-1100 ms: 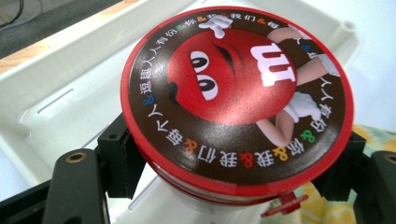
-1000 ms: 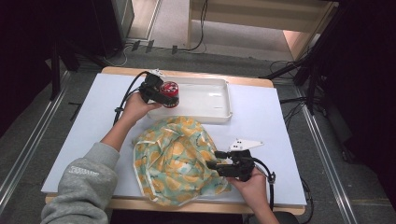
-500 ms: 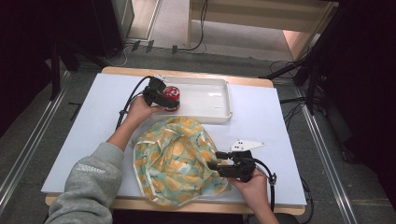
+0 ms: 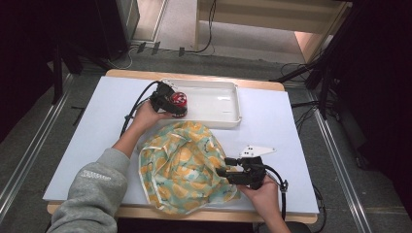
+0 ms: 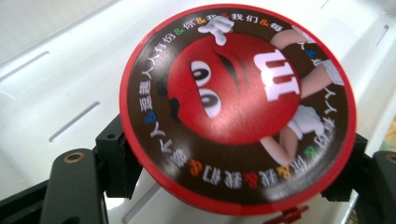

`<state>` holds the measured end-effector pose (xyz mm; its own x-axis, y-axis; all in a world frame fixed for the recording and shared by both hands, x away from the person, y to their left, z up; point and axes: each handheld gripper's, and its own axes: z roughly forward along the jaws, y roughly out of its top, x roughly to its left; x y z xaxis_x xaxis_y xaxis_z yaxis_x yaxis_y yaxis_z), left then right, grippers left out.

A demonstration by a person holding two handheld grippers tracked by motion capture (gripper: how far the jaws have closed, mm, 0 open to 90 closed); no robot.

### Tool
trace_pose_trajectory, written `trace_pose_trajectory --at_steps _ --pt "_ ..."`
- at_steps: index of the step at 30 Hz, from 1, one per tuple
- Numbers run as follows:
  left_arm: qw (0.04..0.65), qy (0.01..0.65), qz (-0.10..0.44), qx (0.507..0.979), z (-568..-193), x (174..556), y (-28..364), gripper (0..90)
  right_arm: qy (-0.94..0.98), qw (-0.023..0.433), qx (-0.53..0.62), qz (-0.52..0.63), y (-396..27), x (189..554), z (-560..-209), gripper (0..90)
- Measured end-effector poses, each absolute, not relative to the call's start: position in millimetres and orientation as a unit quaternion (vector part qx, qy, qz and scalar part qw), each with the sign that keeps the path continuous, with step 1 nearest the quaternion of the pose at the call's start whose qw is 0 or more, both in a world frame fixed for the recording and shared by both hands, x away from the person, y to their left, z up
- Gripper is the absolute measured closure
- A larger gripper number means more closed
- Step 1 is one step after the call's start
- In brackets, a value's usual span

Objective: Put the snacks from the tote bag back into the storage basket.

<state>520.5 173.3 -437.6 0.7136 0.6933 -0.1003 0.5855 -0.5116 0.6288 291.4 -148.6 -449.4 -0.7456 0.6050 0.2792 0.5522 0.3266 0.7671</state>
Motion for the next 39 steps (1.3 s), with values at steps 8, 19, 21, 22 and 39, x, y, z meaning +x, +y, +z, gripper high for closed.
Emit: trace_pose_trajectory --at_steps 8,19,21,22,39 --pt "0.340 0.366 0.062 0.864 -441 519 171 16.2 0.814 0.029 0.357 0.458 -148 292 -449 44.4" --pt "0.350 0.373 0.062 0.857 -422 513 179 19.3 0.817 0.028 0.354 0.455 -148 292 -450 44.4" --pt "0.347 0.372 0.065 0.858 -420 510 180 20.2 0.817 0.029 0.354 0.455 -148 291 -450 44.3" --pt "0.349 0.375 0.063 0.856 -418 509 181 20.7 0.816 0.028 0.355 0.456 -148 291 -450 44.3" --pt "0.372 0.375 0.075 0.846 -390 486 198 44.5 0.818 0.029 0.353 0.454 -148 293 -449 44.3"
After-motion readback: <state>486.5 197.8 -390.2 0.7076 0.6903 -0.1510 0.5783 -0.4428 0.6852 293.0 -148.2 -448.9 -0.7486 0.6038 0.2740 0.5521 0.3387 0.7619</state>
